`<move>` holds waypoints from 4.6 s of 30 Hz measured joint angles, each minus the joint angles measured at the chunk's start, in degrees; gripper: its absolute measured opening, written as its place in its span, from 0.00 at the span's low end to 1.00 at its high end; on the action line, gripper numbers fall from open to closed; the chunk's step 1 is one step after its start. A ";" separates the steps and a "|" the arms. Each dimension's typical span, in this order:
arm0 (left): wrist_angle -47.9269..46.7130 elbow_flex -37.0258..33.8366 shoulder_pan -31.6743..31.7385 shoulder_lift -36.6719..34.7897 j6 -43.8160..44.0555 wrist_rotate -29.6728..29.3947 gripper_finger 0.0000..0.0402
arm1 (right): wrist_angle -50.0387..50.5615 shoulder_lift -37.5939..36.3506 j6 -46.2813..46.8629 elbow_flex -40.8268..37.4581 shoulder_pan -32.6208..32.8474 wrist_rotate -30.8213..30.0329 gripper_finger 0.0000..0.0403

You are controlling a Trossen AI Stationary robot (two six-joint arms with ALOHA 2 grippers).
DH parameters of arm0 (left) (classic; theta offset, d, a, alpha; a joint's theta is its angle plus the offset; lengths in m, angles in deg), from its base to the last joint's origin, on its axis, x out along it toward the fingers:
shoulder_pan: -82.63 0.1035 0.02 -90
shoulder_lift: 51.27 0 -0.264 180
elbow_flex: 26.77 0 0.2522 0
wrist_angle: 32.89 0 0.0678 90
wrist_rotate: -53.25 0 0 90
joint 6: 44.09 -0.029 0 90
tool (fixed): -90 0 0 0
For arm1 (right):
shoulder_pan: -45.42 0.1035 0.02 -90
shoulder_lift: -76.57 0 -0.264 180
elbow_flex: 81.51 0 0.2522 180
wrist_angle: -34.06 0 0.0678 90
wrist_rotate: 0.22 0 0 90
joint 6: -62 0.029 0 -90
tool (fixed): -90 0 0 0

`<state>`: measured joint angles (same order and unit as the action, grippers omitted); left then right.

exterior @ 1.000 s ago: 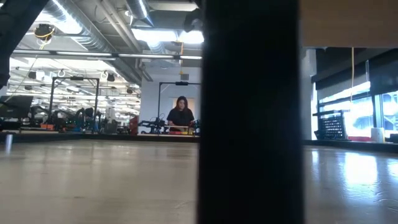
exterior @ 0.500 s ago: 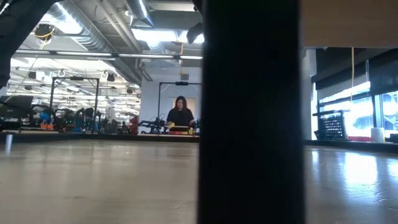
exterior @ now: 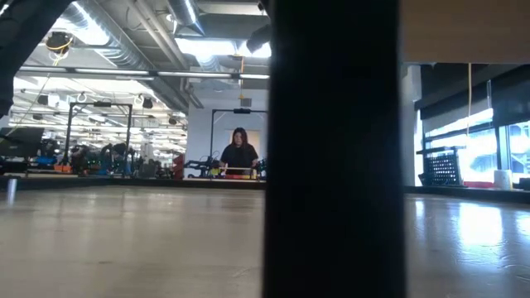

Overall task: Stack baskets on shelf by color
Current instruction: Stack the black bin on the stacked black bins on the shelf

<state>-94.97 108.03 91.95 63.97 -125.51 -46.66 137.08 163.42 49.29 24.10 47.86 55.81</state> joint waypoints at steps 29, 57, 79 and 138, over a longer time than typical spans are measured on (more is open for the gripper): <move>-9.60 0.11 0.11 -0.04 18.86 0.57 0.00 | 0.01 0.09 -4.09 12.93 7.27 3.34 0.22; -8.97 0.11 1.95 -0.09 27.76 7.69 0.00 | -8.13 0.04 9.51 30.99 11.82 59.33 0.22; -15.11 0.09 -14.22 -12.04 76.89 -0.01 0.00 | -2.42 -11.19 6.89 30.99 11.56 22.64 0.22; 0.86 0.09 -38.09 -4.92 111.98 -0.36 0.00 | 0.74 -14.88 15.59 29.51 11.56 7.65 0.22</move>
<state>-94.11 108.11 53.87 59.05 -13.53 -47.02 137.82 148.54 64.87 53.61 59.42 63.46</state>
